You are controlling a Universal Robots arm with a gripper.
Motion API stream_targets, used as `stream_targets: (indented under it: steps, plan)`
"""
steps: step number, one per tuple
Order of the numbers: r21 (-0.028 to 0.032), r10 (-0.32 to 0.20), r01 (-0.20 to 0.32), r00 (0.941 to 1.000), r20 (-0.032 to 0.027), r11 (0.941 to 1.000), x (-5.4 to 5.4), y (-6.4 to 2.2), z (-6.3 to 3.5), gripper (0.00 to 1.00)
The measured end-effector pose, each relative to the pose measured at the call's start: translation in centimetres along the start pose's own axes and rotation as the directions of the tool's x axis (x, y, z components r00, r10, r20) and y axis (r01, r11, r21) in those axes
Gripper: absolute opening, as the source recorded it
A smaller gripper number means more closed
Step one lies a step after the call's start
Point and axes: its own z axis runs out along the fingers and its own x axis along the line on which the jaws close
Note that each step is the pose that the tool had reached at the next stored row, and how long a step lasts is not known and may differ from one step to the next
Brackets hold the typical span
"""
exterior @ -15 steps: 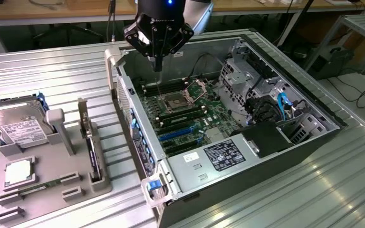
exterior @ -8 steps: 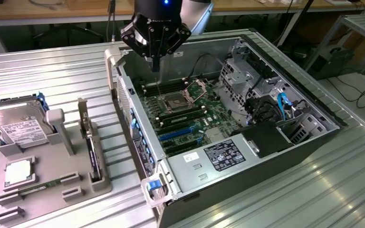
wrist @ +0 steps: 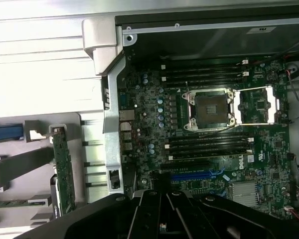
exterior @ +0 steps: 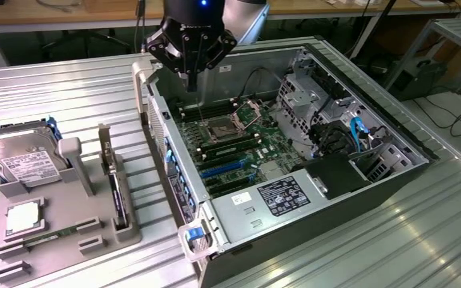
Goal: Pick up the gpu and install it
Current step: 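Reach for the gpu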
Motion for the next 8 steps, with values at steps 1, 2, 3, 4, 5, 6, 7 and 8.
stream_targets:
  steps: [1, 2, 3, 4, 5, 6, 7, 8]
  plan:
    - [0.0000, 0.000, 0.000, 1.0000, 0.0000, 1.0000, 0.10, -0.01, 0.00, 0.11]
    - [0.0000, 0.000, 0.000, 1.0000, 0.0000, 1.0000, 0.18, -0.02, -0.01, 0.11]
    - [0.0001, 0.000, 0.000, 1.0000, 0.0000, 1.0000, 0.25, -0.02, -0.01, 0.11]
    - [0.0000, 0.000, 0.000, 1.0000, 0.0000, 1.0000, 0.29, -0.03, -0.01, 0.11]
    - [0.0001, 0.000, 0.000, 1.0000, -0.0001, 1.0000, 0.35, -0.03, -0.01, 0.11]
    - [0.0001, 0.000, 0.000, 1.0000, -0.0001, 1.0000, 0.43, -0.04, -0.02, 0.11]
    - [0.0001, 0.000, 0.000, 1.0000, 0.0000, 1.0000, 0.48, -0.05, -0.02, 0.11]
    - [0.0000, 0.000, 0.000, 1.0000, 0.0000, 1.0000, 0.54, -0.05, -0.02, 0.11]
